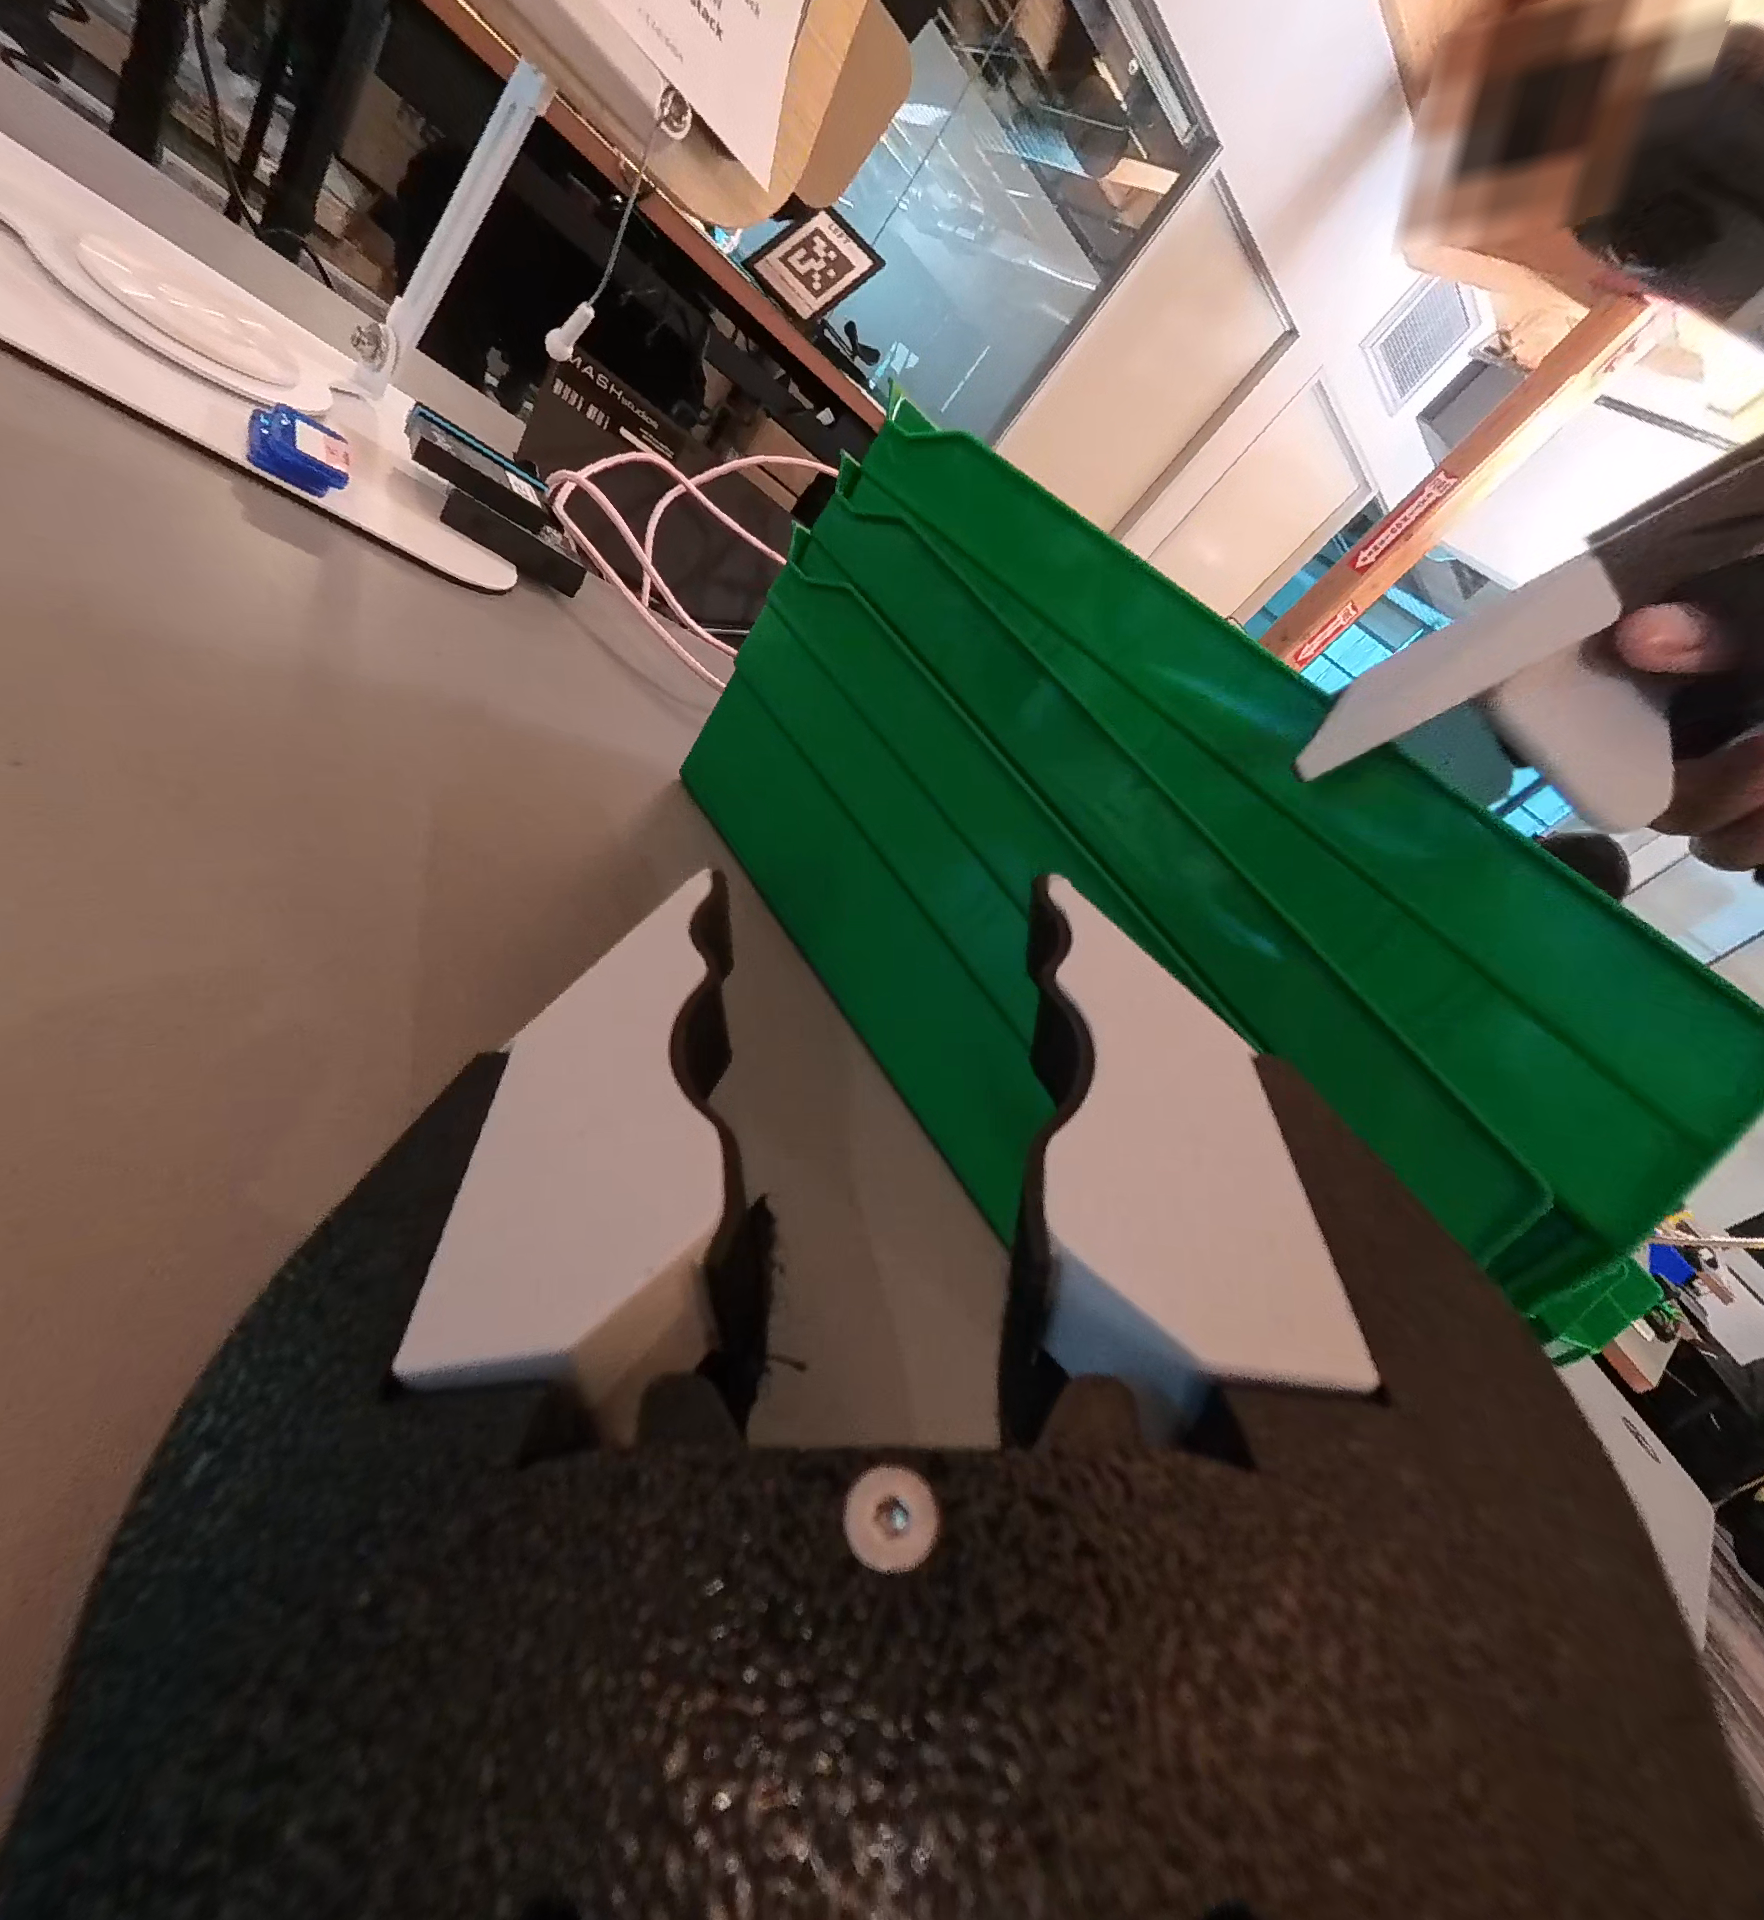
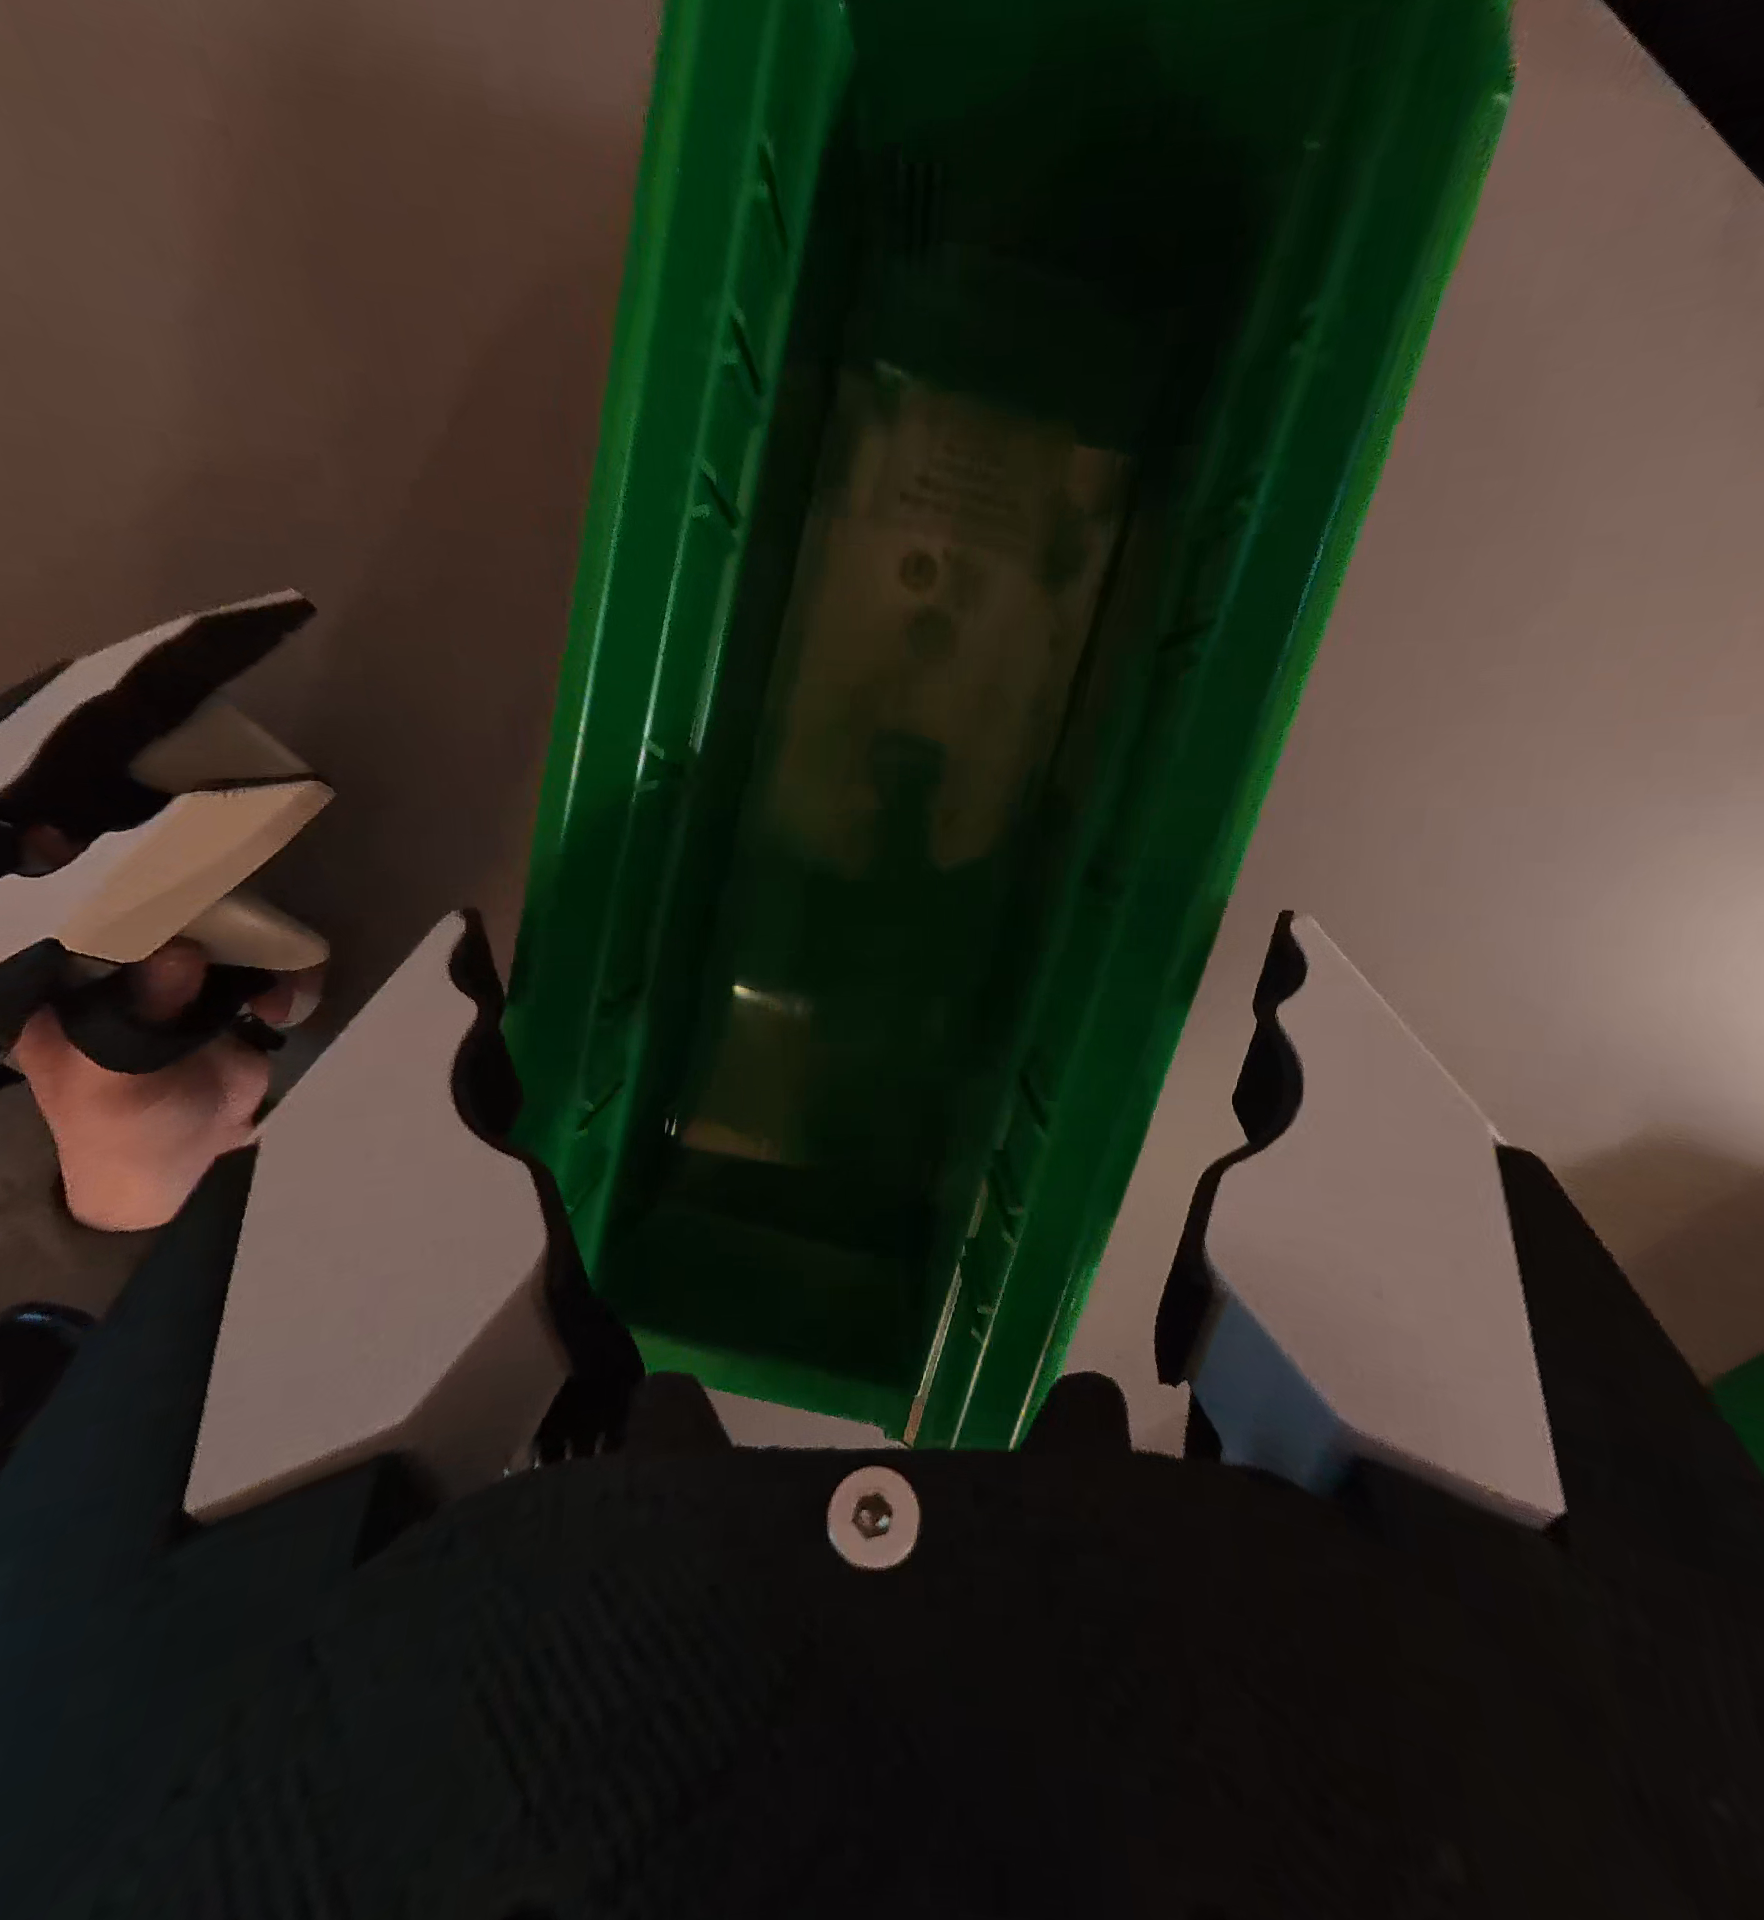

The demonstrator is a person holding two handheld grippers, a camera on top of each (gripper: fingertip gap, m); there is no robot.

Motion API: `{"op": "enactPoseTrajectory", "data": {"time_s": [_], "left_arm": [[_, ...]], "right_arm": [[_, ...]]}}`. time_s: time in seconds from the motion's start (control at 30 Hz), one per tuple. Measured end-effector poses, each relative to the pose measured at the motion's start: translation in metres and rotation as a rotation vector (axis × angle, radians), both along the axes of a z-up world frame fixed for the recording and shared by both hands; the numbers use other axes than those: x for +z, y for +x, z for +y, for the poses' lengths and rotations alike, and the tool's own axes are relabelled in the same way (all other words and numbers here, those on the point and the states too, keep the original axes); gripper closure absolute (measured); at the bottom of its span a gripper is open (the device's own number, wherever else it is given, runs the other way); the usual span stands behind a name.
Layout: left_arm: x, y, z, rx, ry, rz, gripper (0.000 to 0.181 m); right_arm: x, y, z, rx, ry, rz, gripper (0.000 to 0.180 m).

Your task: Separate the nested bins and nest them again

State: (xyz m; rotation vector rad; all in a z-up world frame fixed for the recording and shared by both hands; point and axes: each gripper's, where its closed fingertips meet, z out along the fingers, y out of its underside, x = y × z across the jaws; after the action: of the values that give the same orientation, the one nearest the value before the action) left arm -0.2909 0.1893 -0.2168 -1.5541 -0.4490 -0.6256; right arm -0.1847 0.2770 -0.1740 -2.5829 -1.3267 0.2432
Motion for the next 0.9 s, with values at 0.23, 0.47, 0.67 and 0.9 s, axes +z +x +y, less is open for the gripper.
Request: {"op": "enactPoseTrajectory", "data": {"time_s": [0.23,0.47,0.67,0.9], "left_arm": [[-0.003,0.004,0.002,-0.021,-0.017,-0.007,0.125],[-0.007,0.005,0.003,-0.027,-0.036,-0.011,0.126],[-0.008,0.005,0.004,-0.027,-0.047,-0.001,0.127],[-0.01,0.007,0.005,-0.033,-0.054,-0.004,0.127]], "right_arm": [[-0.005,-0.001,-0.004,0.014,-0.003,-0.061,0.065],[0.028,-0.003,0.005,-0.008,0.014,0.022,0.078],[0.077,0.011,0.019,0.005,0.055,0.109,0.078],[0.089,0.108,0.077,-0.188,0.139,0.094,0.075]]}}
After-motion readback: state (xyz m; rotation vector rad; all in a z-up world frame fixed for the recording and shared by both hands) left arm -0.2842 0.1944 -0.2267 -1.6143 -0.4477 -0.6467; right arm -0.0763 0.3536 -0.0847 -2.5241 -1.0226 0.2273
